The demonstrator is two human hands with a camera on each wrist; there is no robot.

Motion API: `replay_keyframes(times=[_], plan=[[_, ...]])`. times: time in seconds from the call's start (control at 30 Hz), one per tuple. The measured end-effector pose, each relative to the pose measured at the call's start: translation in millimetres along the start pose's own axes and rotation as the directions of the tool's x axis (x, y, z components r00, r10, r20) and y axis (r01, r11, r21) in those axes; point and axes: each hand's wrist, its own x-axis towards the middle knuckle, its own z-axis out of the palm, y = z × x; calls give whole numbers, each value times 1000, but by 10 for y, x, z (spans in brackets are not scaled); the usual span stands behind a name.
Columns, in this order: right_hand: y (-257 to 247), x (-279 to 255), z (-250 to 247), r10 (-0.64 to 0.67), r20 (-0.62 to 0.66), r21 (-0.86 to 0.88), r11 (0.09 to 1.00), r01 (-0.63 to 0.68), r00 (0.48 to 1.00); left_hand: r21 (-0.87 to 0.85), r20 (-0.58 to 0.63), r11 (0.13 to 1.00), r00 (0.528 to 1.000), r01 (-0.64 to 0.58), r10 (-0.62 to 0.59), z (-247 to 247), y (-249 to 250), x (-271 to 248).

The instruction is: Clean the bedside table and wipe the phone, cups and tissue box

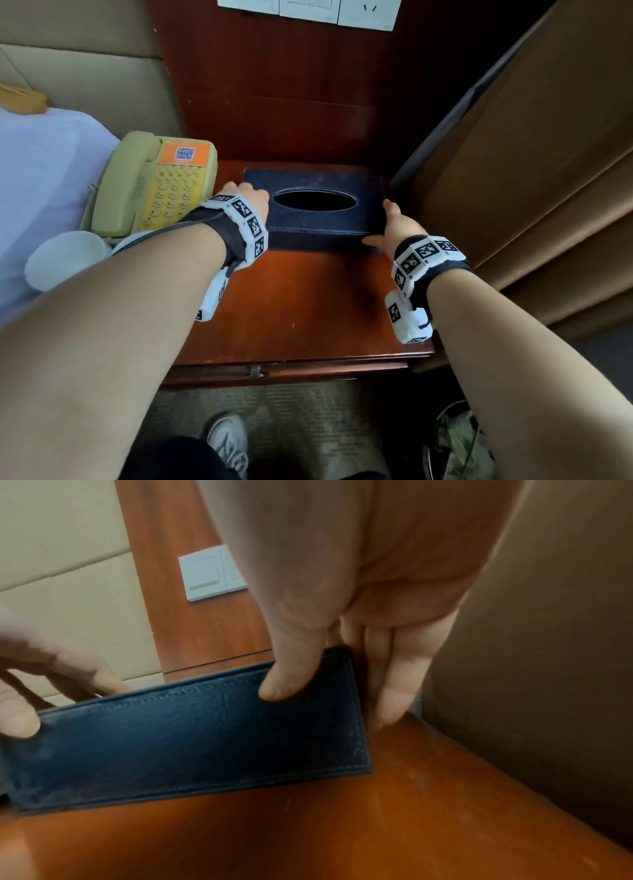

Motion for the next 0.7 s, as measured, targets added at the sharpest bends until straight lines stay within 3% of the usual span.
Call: replay_keyframes(times=[0.3,0.4,0.7], plan=[[-285,466,-244,16,60,-95,995,-10,998,-77,77,996,996,39,-33,-253,-92,460],[-340,549,-291,25,55,-48,999,-23,998,-99,92,994,995,47,-38,-271,-95,542],[-398,367,-513,4,58,-164,986,5,998,-137,143,990,990,19,1,-449,-225,425]])
